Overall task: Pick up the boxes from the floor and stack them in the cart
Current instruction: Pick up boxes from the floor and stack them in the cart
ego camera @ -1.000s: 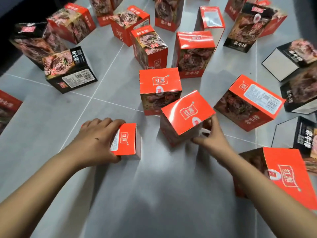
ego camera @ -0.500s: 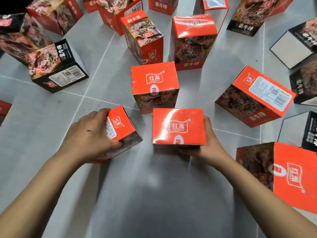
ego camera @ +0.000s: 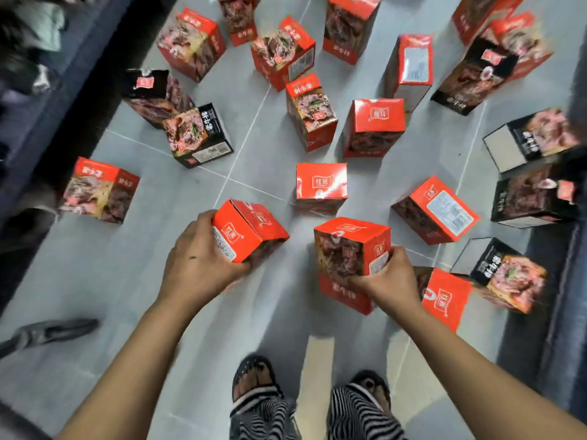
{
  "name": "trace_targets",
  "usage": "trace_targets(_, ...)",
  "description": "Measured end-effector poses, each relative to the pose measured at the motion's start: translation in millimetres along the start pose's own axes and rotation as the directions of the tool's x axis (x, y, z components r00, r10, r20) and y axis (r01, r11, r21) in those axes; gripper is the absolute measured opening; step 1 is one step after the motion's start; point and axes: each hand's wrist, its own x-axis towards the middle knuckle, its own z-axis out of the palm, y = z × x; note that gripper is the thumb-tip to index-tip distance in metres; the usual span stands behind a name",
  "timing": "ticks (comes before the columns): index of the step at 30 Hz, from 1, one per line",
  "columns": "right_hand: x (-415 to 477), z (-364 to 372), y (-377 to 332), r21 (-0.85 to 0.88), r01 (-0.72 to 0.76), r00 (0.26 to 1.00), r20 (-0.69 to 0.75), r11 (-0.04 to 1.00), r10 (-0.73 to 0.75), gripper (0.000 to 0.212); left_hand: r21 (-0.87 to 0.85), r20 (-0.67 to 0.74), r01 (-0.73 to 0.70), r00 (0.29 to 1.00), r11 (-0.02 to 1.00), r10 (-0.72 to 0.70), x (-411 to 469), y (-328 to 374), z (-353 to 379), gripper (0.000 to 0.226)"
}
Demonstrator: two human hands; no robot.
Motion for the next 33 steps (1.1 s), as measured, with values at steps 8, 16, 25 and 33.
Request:
trace_targets(8,-139.9,-132.1,-102.8,-0.138,0.034,0.989,0.145,0.990,-0.014,0.069,-0.138,-0.042,0.105,0.993,0.985,-0.112,-128.7,76.4,-158.9,0.098)
trace_targets(16,-267.1,-235.5,-214.9,-0.235,0.205,0.948,0.290,0.950,-0.133,0.067,-0.266,-0.053,0.300,0.944,0.916,-0.324,-268.6,124.4,-298.9,0.098)
trace_targets(25,-337.3,-240.6,-317.4,-0.382,0.513,0.818,0.489,0.769,-0.303,0.072,-0.407,-0.228,0.377,0.840,0.832,-0.492,-388.4,110.2,-391.8,0.098)
trace_targets(33,-395.2,-170.5,-413.1,-0.448,0.727,0.656,0.677,0.520,-0.334,0.079,-0.618,-0.334,0.390,0.656,0.683,-0.677,-460.0,45.2,-450.4,0.093)
